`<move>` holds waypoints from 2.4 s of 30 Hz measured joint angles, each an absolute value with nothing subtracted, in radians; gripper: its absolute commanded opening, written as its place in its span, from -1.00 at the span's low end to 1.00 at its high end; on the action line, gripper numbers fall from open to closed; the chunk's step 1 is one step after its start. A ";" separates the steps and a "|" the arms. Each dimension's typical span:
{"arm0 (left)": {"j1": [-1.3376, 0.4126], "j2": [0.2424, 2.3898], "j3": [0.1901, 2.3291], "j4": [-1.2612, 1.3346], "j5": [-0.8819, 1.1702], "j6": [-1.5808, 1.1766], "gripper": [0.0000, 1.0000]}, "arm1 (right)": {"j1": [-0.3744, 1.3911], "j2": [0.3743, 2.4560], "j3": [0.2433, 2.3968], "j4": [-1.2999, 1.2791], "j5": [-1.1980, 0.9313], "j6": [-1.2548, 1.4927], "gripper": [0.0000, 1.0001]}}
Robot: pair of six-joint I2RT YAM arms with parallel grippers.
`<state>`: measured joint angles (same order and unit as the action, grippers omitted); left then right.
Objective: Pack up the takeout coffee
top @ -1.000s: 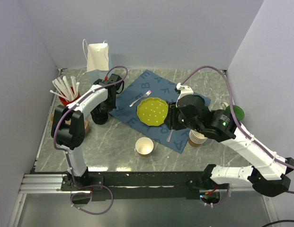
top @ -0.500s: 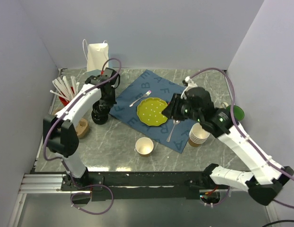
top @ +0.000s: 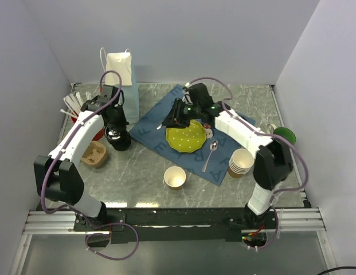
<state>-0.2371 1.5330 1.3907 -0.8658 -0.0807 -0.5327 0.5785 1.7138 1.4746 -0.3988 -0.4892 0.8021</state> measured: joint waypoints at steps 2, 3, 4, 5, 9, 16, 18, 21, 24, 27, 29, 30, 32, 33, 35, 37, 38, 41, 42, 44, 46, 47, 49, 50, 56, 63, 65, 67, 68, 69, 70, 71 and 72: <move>-0.212 1.522 1.363 -0.853 -0.062 -0.536 -0.98 | 0.588 1.782 1.516 -0.388 -0.506 0.822 -0.24; -0.199 1.521 1.353 -0.847 -0.049 -0.536 -0.98 | 0.595 1.814 1.533 -0.380 -0.514 0.830 -0.24; -0.191 1.521 1.348 -0.839 -0.042 -0.536 -0.98 | 0.603 1.842 1.549 -0.373 -0.521 0.839 -0.24; -0.187 1.521 1.345 -0.830 -0.034 -0.535 -0.98 | 0.612 1.867 1.560 -0.365 -0.524 0.848 -0.24; -0.184 1.521 1.330 -0.803 -0.006 -0.535 -0.98 | 0.653 1.952 1.611 -0.359 -0.538 0.875 -0.24; -0.184 1.521 1.337 -0.791 0.029 -0.535 -0.98 | 0.687 1.980 1.618 -0.366 -0.547 0.874 -0.23; -0.184 1.521 1.360 -0.792 0.034 -0.535 -0.98 | 0.685 1.979 1.621 -0.380 -0.545 0.861 -0.23; -0.184 1.521 1.409 -0.790 0.041 -0.537 -0.98 | 0.683 1.979 1.639 -0.419 -0.538 0.829 -0.23; -0.184 1.521 1.449 -0.789 0.041 -0.541 -0.98 | 0.682 1.979 1.658 -0.450 -0.530 0.801 -0.23; -0.184 1.515 1.454 -0.785 0.060 -0.545 -0.98 | 0.682 1.979 1.676 -0.495 -0.517 0.765 -0.22; -0.184 1.507 1.452 -0.784 0.083 -0.545 -0.98 | 0.682 1.972 1.677 -0.519 -0.508 0.733 -0.18; -0.184 1.500 1.446 -0.778 0.108 -0.546 -0.98 | 0.682 1.965 1.674 -0.535 -0.504 0.715 -0.17; -0.186 1.477 1.427 -0.766 0.167 -0.548 -0.98 | 0.681 1.929 1.647 -0.549 -0.497 0.667 -0.15; -0.188 1.462 1.418 -0.760 0.201 -0.551 -0.98 | 0.680 1.904 1.628 -0.555 -0.498 0.648 -0.14; -0.192 1.426 1.400 -0.738 0.276 -0.567 -0.98 | 0.676 1.807 1.552 -0.557 -0.505 0.583 -0.10; -0.196 1.393 1.389 -0.708 0.353 -0.595 -0.98 | 0.668 1.694 1.475 -0.537 -0.527 0.537 -0.08; -0.198 1.370 1.381 -0.677 0.406 -0.616 -0.98 | 0.662 1.618 1.425 -0.514 -0.540 0.515 -0.06; -0.204 1.310 1.350 -0.551 0.558 -0.702 -0.96 | 0.635 1.399 1.296 -0.426 -0.569 0.500 -0.03; -0.207 1.287 1.329 -0.482 0.609 -0.740 -0.97 | 0.620 1.330 1.254 -0.387 -0.579 0.509 -0.02; -0.212 1.244 1.281 -0.356 0.696 -0.820 -0.98 | 0.581 1.217 1.179 -0.288 -0.604 0.563 -0.01; -0.218 1.206 1.227 -0.216 0.780 -0.921 -0.96 | 0.551 1.150 1.120 -0.185 -0.630 0.636 -0.01; -0.220 1.194 1.204 -0.136 0.822 -0.974 -0.97 | 0.538 1.134 1.098 -0.136 -0.641 0.674 0.00; -0.224 1.182 1.157 0.030 0.889 -1.098 -0.97 | 0.529 1.132 1.079 -0.058 -0.665 0.744 0.00; -0.226 1.180 1.140 0.098 0.916 -1.153 -0.96 | 0.529 1.140 1.079 -0.029 -0.679 0.772 0.00; -0.251 1.176 1.136 0.238 1.032 -1.318 -0.95 | 0.524 1.153 1.079 0.086 -0.702 0.842 0.01; -0.263 1.140 1.150 0.225 1.130 -1.362 -0.93 | 0.516 1.150 1.089 0.186 -0.749 0.849 0.01; -0.263 1.132 1.153 0.231 1.140 -1.388 -0.93 | 0.517 1.156 1.102 0.198 -0.764 0.832 0.01; -0.263 1.124 1.153 0.251 1.148 -1.427 -0.92 | 0.524 1.155 1.106 0.210 -0.769 0.785 0.01; -0.263 1.121 1.153 0.263 1.149 -1.447 -0.92 | 0.528 1.153 1.106 0.219 -0.764 0.754 0.01; -0.263 1.118 1.153 0.273 1.150 -1.466 -0.92 | 0.533 1.150 1.103 0.233 -0.756 0.722 0.01; -0.263 1.114 1.152 0.282 1.151 -1.486 -0.92 | 0.537 1.146 1.096 0.254 -0.748 0.694 0.00; -0.263 1.109 1.152 0.288 1.151 -1.502 -0.92 | 0.540 1.139 1.081 0.282 -0.740 0.662 0.00; -0.263 1.104 1.151 0.292 1.151 -1.515 -0.92 | 0.543 1.131 1.059 0.326 -0.732 0.633 0.00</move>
